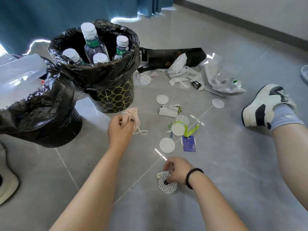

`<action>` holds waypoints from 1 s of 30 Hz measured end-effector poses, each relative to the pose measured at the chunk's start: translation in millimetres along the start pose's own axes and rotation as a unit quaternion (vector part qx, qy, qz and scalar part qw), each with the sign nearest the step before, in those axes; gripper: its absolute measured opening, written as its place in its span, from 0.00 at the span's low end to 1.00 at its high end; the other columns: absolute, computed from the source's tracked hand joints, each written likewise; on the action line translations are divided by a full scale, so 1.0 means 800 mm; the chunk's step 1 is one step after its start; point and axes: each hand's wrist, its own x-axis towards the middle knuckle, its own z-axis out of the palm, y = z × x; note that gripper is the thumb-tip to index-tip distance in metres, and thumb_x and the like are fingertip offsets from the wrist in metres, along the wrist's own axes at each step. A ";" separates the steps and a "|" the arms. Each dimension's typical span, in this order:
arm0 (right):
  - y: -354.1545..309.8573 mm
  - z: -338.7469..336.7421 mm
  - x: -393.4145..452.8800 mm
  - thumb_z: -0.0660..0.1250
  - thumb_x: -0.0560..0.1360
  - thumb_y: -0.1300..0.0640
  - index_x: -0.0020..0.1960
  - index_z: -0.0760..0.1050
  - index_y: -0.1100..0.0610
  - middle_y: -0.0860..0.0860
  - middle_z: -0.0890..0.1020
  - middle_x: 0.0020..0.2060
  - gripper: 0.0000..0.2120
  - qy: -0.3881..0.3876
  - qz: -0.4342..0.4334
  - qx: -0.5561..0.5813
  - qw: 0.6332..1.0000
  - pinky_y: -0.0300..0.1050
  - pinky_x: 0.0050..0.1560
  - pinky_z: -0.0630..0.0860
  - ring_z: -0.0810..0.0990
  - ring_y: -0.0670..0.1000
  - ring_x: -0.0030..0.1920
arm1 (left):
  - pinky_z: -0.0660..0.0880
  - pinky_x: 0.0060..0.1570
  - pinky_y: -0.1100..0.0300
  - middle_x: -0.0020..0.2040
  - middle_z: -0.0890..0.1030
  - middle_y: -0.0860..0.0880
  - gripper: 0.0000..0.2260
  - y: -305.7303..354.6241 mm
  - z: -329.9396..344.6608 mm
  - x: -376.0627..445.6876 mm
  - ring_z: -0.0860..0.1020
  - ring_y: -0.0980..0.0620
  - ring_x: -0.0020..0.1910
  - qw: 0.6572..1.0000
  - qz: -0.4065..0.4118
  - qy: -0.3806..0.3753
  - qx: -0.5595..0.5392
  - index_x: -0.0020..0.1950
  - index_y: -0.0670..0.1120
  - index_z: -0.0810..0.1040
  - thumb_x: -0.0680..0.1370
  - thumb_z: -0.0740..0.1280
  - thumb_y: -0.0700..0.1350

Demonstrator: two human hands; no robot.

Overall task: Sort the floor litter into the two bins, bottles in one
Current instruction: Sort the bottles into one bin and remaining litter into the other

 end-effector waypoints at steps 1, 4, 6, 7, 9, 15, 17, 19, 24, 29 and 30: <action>-0.002 0.001 0.001 0.77 0.64 0.59 0.42 0.74 0.48 0.41 0.72 0.33 0.14 0.003 -0.009 -0.019 1.000 0.34 0.33 0.70 0.73 0.43 0.34 | 0.67 0.32 0.61 0.36 0.75 0.51 0.05 -0.003 0.000 -0.001 0.72 0.54 0.33 1.000 -0.014 0.004 -0.002 0.41 0.46 0.74 0.75 0.68 0.42; -0.008 0.002 0.003 0.74 0.65 0.60 0.42 0.77 0.48 0.41 0.73 0.33 0.11 0.001 -0.024 -0.070 0.997 0.39 0.42 0.77 0.77 0.47 0.40 | 0.67 0.31 0.61 0.36 0.76 0.51 0.06 -0.019 0.005 -0.008 0.72 0.54 0.33 0.999 -0.041 -0.001 0.010 0.41 0.46 0.74 0.74 0.69 0.44; -0.007 0.002 0.006 0.73 0.66 0.61 0.40 0.79 0.49 0.42 0.75 0.33 0.09 0.010 -0.025 -0.073 0.997 0.40 0.44 0.78 0.80 0.48 0.43 | 0.67 0.31 0.60 0.36 0.76 0.50 0.07 -0.025 0.010 -0.011 0.72 0.53 0.34 0.998 -0.055 -0.015 0.013 0.42 0.46 0.73 0.74 0.69 0.45; -0.005 0.002 0.008 0.73 0.66 0.61 0.40 0.80 0.49 0.43 0.76 0.33 0.08 0.017 -0.024 -0.073 0.997 0.40 0.44 0.78 0.80 0.48 0.43 | 0.67 0.30 0.60 0.36 0.75 0.50 0.07 -0.027 0.013 -0.013 0.71 0.53 0.33 0.998 -0.060 -0.026 0.015 0.41 0.46 0.72 0.74 0.69 0.45; 0.002 -0.003 0.011 0.73 0.66 0.61 0.39 0.80 0.50 0.45 0.78 0.35 0.07 0.031 -0.012 -0.066 0.997 0.39 0.44 0.77 0.81 0.49 0.43 | 0.67 0.28 0.63 0.34 0.73 0.50 0.08 -0.026 0.021 -0.017 0.70 0.53 0.32 0.996 -0.060 -0.059 0.011 0.39 0.45 0.70 0.75 0.68 0.43; 0.023 -0.035 0.016 0.66 0.69 0.58 0.37 0.70 0.48 0.48 0.80 0.42 0.07 0.119 0.048 0.003 0.992 0.43 0.46 0.77 0.79 0.52 0.46 | 0.73 0.31 0.61 0.35 0.79 0.50 0.04 -0.015 0.047 -0.021 0.79 0.51 0.34 0.983 -0.079 -0.163 0.012 0.47 0.44 0.73 0.73 0.64 0.40; 0.030 -0.043 0.013 0.67 0.69 0.60 0.39 0.69 0.47 0.48 0.77 0.43 0.10 0.129 0.058 0.044 0.989 0.39 0.42 0.74 0.78 0.50 0.45 | 0.72 0.32 0.60 0.34 0.78 0.49 0.07 -0.014 0.054 -0.021 0.77 0.49 0.33 0.983 -0.093 -0.156 0.002 0.45 0.45 0.73 0.69 0.63 0.46; 0.034 -0.045 0.009 0.71 0.68 0.61 0.46 0.71 0.48 0.46 0.74 0.40 0.13 0.102 0.054 0.098 0.989 0.35 0.38 0.71 0.75 0.44 0.40 | 0.69 0.30 0.63 0.34 0.76 0.50 0.07 -0.016 0.060 -0.021 0.73 0.51 0.32 0.986 -0.086 -0.142 0.024 0.42 0.45 0.72 0.68 0.65 0.47; 0.026 -0.023 0.005 0.73 0.68 0.56 0.56 0.68 0.50 0.48 0.75 0.44 0.21 0.137 0.073 0.134 0.979 0.38 0.37 0.71 0.76 0.47 0.42 | 0.69 0.34 0.62 0.40 0.76 0.49 0.18 -0.029 0.079 -0.022 0.72 0.53 0.36 0.976 -0.049 -0.179 0.112 0.47 0.41 0.74 0.66 0.77 0.47; 0.026 -0.015 0.005 0.67 0.74 0.50 0.51 0.74 0.57 0.53 0.78 0.47 0.12 0.222 0.162 0.082 0.958 0.39 0.41 0.70 0.74 0.53 0.43 | 0.68 0.34 0.63 0.44 0.77 0.52 0.16 -0.041 0.095 -0.035 0.75 0.51 0.42 0.932 0.022 -0.243 0.267 0.50 0.48 0.75 0.67 0.76 0.48; 0.027 -0.014 0.006 0.68 0.73 0.51 0.48 0.76 0.58 0.53 0.78 0.44 0.10 0.219 0.165 0.090 0.957 0.39 0.40 0.70 0.74 0.53 0.41 | 0.71 0.38 0.62 0.45 0.79 0.52 0.16 -0.043 0.096 -0.036 0.76 0.51 0.44 0.926 0.036 -0.243 0.285 0.52 0.49 0.76 0.67 0.75 0.48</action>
